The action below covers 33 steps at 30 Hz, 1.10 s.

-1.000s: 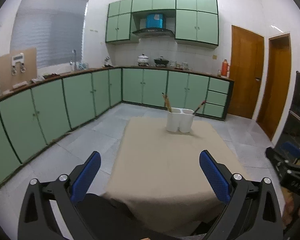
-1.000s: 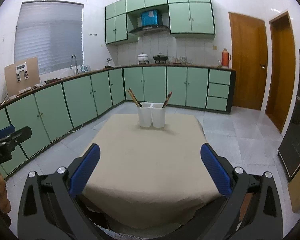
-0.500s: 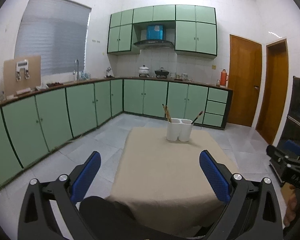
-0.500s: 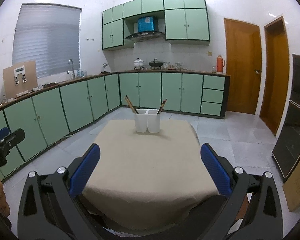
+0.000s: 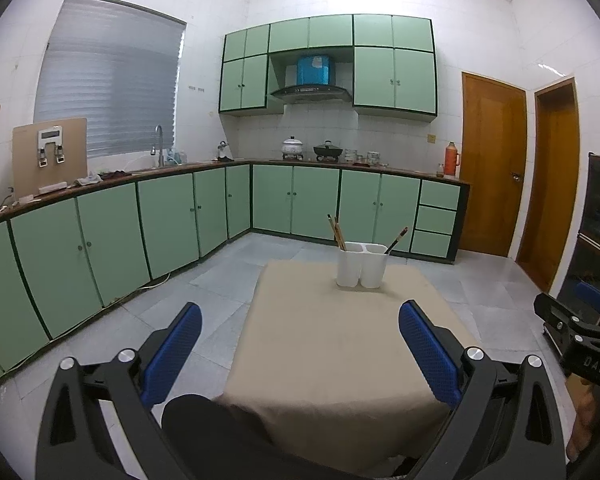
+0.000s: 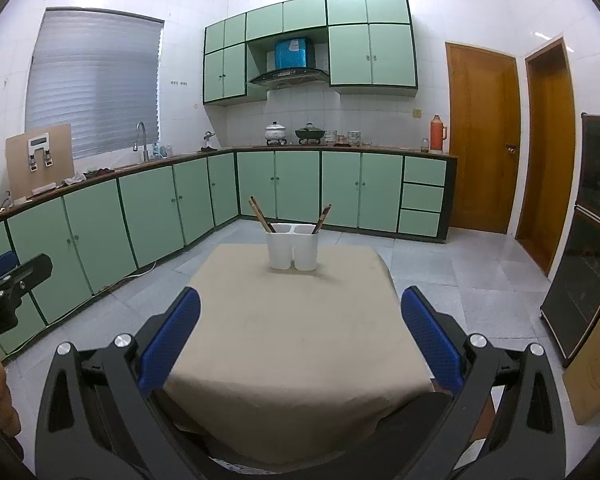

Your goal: Organize utensils

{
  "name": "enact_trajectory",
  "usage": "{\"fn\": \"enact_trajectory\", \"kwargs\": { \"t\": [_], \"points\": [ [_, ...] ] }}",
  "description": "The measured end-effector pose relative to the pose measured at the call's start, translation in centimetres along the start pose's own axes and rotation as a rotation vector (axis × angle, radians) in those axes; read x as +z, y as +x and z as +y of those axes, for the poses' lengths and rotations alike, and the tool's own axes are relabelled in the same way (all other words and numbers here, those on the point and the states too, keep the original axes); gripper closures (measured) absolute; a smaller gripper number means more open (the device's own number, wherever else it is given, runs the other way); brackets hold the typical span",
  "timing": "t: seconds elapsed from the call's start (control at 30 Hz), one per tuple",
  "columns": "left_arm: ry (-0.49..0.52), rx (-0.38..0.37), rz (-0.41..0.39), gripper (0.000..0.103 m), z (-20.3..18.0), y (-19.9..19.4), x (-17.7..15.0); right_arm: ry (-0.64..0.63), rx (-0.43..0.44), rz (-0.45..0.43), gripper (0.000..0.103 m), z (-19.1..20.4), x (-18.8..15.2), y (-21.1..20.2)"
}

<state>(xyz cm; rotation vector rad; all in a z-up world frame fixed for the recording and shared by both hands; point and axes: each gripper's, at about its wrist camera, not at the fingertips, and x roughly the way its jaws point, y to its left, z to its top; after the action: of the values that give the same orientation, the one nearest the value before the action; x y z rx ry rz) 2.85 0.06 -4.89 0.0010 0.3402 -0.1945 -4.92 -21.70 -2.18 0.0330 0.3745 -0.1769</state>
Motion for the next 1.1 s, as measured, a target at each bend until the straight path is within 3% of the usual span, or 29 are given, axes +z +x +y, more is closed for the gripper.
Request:
{"fn": "enact_trajectory", "kwargs": {
  "t": [1.1],
  "points": [
    [-0.016,0.015,-0.015,0.006,0.33,-0.26,-0.14,0.016,-0.013,-0.006,0.006,0.42,-0.52,-0.33]
  ]
}}
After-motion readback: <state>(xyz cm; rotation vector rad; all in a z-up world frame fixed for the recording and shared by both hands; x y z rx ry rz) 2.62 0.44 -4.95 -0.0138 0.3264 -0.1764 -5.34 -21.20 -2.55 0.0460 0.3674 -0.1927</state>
